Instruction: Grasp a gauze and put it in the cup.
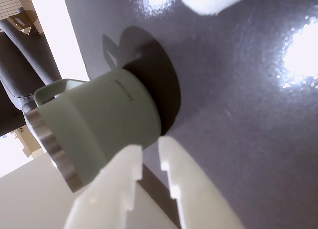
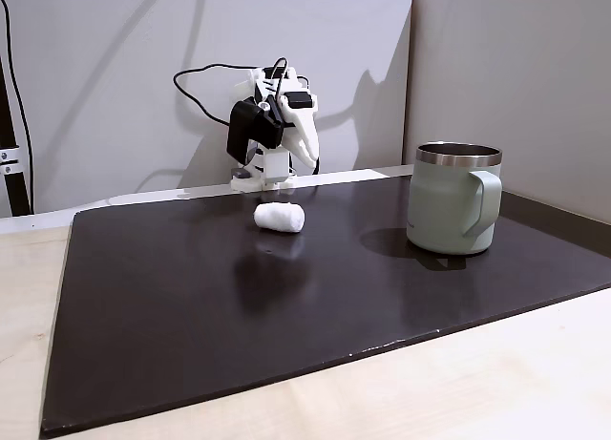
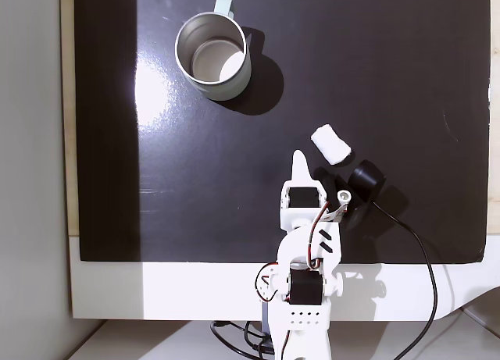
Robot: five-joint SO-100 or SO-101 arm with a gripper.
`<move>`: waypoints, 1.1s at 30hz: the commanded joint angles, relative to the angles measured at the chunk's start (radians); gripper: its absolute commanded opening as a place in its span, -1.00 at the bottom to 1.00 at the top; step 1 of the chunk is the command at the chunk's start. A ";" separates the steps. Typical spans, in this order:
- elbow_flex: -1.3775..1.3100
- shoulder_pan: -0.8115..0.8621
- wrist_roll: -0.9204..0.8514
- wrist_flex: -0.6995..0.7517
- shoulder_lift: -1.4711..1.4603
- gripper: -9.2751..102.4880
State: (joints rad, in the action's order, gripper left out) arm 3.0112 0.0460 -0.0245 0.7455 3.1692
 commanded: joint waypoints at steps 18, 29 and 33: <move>-0.035 -0.003 0.041 0.028 0.009 -0.83; -0.611 0.052 0.250 0.281 -0.479 -0.83; -0.750 0.104 0.293 0.350 -0.647 -0.67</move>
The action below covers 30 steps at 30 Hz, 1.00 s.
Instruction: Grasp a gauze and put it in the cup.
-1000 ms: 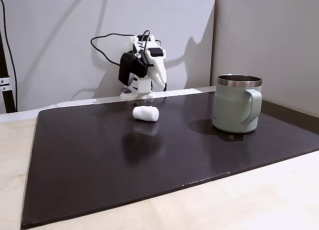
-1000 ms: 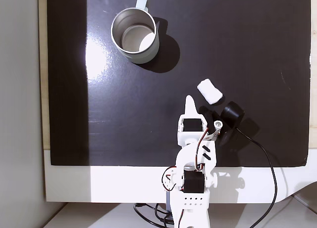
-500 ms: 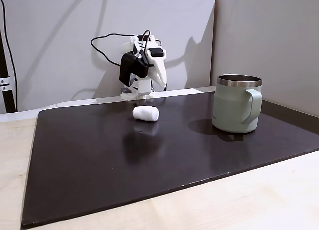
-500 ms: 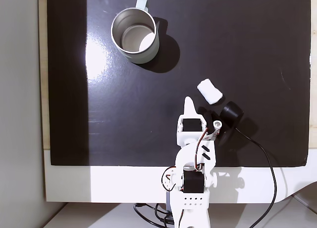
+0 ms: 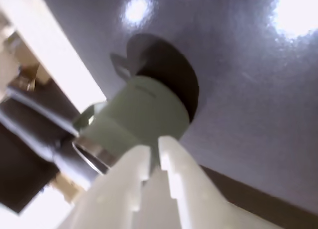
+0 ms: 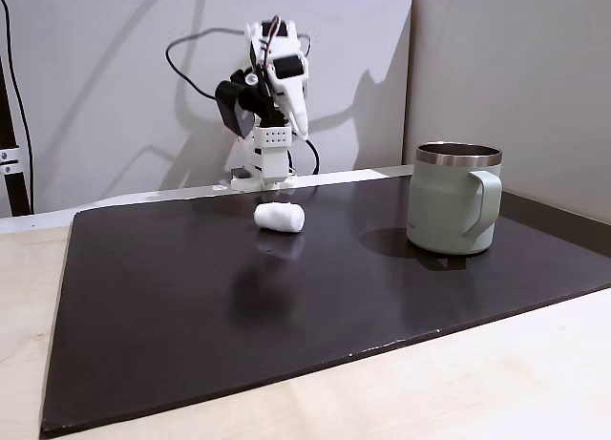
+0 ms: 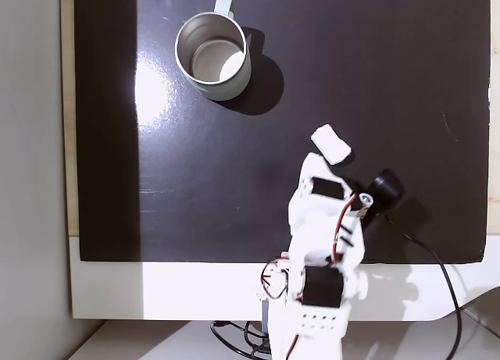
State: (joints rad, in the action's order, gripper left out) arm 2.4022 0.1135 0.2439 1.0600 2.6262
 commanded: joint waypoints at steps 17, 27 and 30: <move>-0.299 0.120 0.049 0.127 -0.549 -0.34; -0.388 0.153 0.032 0.100 -0.776 -0.29; -0.419 0.161 0.031 0.094 -0.851 -0.29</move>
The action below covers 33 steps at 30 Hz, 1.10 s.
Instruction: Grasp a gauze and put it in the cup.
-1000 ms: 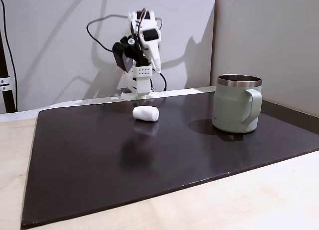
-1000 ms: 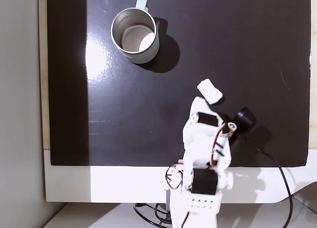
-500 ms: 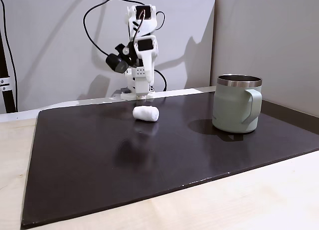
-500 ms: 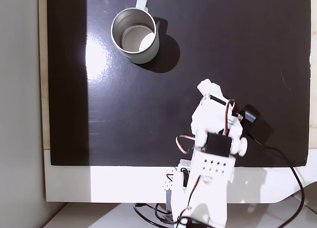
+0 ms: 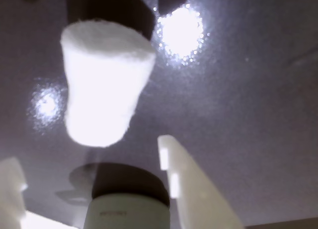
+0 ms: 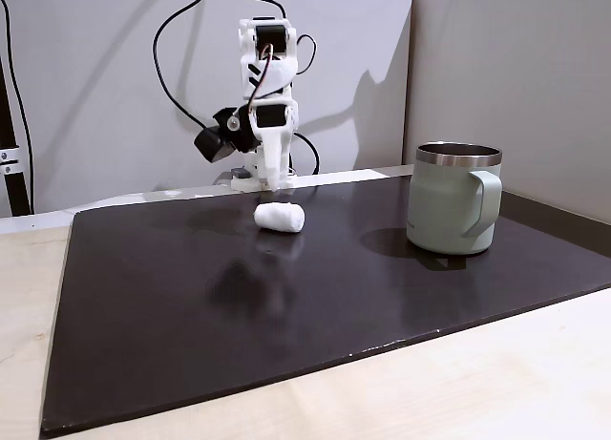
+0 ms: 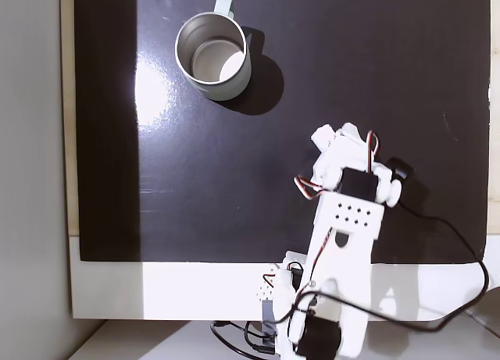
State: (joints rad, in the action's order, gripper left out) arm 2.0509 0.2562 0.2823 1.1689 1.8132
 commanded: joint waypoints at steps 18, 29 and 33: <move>-0.124 0.046 -0.029 -0.127 -0.298 -0.45; -0.126 0.061 -0.049 -0.130 -0.281 -0.83; -0.127 0.061 -0.051 -0.094 -0.213 -0.83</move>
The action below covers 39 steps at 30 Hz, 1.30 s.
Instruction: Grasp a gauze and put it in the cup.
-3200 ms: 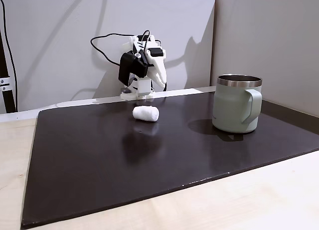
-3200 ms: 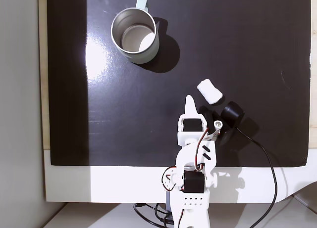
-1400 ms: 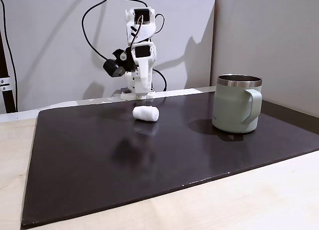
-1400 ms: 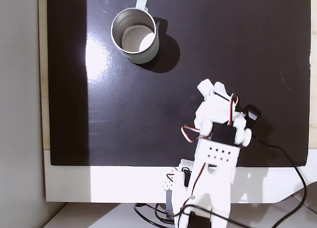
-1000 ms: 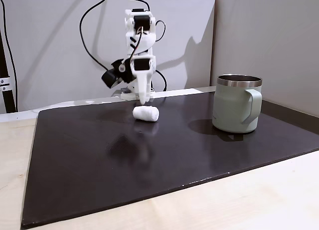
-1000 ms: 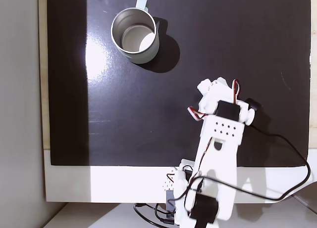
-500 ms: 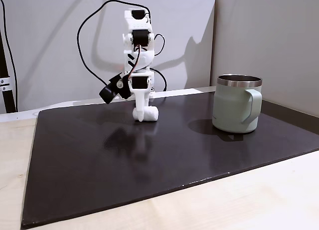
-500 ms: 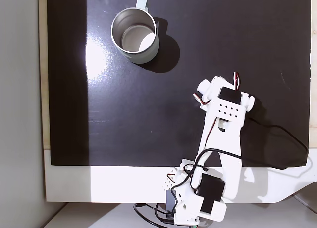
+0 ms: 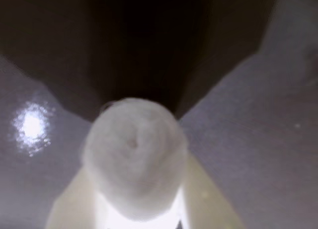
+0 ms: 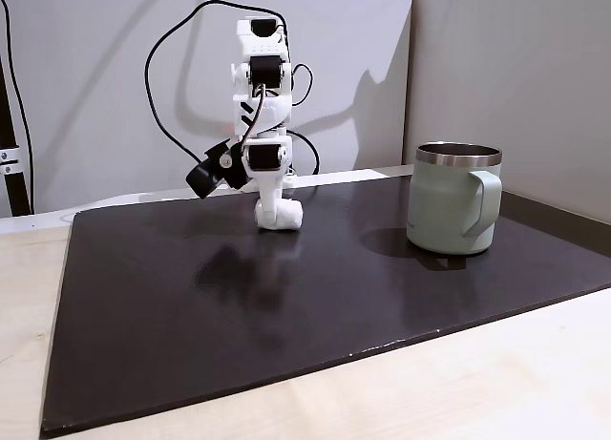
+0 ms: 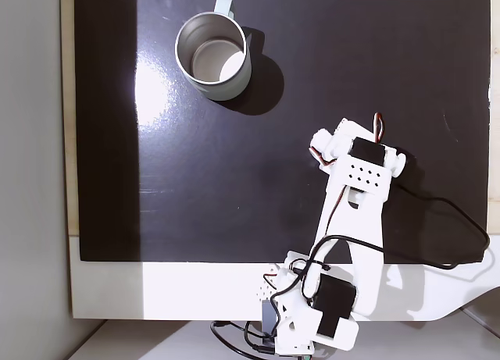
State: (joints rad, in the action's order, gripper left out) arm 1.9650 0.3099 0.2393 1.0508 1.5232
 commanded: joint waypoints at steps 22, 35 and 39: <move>-0.965 -0.393 0.123 0.578 0.087 -0.83; -1.416 -0.526 0.195 0.583 -0.290 -0.83; -1.517 -0.548 0.193 0.577 -0.399 -0.83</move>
State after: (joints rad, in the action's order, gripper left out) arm 0.5568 -0.2255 0.4295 1.6306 1.1566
